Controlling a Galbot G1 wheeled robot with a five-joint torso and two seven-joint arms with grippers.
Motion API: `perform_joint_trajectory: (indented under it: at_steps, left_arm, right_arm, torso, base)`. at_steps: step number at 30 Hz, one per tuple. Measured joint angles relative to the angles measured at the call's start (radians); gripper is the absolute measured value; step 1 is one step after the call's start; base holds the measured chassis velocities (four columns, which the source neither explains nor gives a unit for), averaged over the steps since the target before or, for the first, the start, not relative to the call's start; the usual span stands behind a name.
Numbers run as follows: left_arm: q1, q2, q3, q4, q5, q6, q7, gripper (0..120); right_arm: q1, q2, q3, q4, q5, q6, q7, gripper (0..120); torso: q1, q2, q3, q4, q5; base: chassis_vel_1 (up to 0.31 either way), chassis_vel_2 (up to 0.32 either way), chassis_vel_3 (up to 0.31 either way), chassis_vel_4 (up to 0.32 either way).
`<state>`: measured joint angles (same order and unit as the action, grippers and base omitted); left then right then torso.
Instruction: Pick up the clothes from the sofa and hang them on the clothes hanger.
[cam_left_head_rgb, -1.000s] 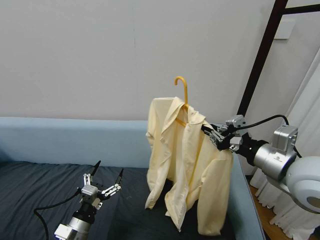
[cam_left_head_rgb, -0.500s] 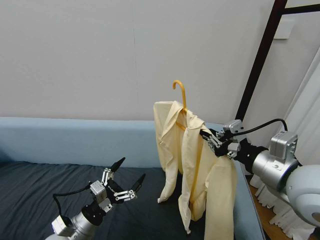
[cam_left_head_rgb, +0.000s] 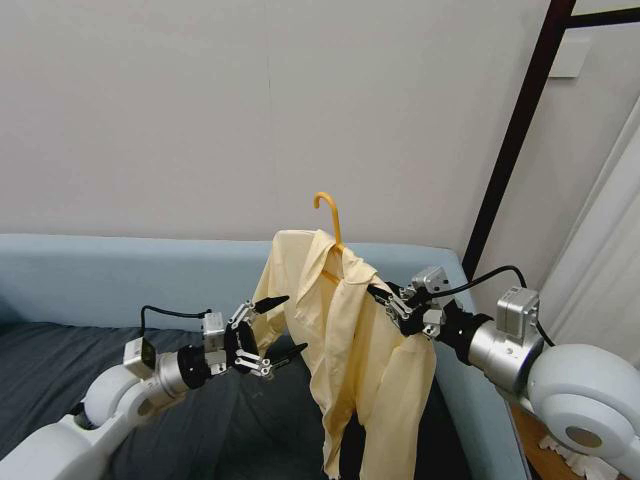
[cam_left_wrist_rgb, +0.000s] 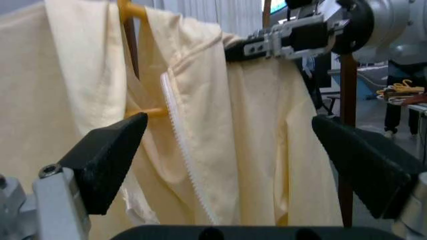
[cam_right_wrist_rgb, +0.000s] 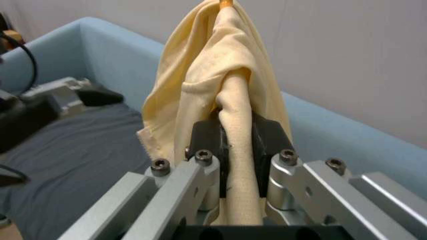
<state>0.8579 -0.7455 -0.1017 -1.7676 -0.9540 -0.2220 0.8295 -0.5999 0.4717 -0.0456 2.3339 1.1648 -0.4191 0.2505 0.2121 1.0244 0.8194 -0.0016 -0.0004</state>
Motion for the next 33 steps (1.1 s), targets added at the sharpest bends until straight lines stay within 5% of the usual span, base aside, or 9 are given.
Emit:
perform_joint_trajectory:
  at_steps: [12,28,33]
  left_arm:
    - [-0.223,-0.061,0.178,0.167,-0.018,-0.015,-0.007,56]
    - [-0.225,-0.065,0.177,0.169,-0.039,-0.008,0.050,1]
    - [-0.211,-0.063,0.155,0.156,-0.047,-0.010,0.053,0]
  right_arm:
    - [-0.009,0.017,-0.023,0.003,-0.034,0.017,-0.048,8]
    - [-0.026,0.020,-0.022,-0.001,-0.052,0.012,-0.056,8]
    - [-0.030,0.017,-0.018,-0.006,-0.060,0.011,-0.056,8]
  torso:
    - [0.000,0.000,0.000,0.0000,0.0005]
    - [0.000,0.000,0.000,0.0001,0.0004]
    - [0.000,0.000,0.000,0.0000,0.0003]
  base:
    - [0.000,0.000,0.000,0.000]
    - [0.000,0.000,0.000,0.000]
    - [0.000,0.000,0.000,0.000]
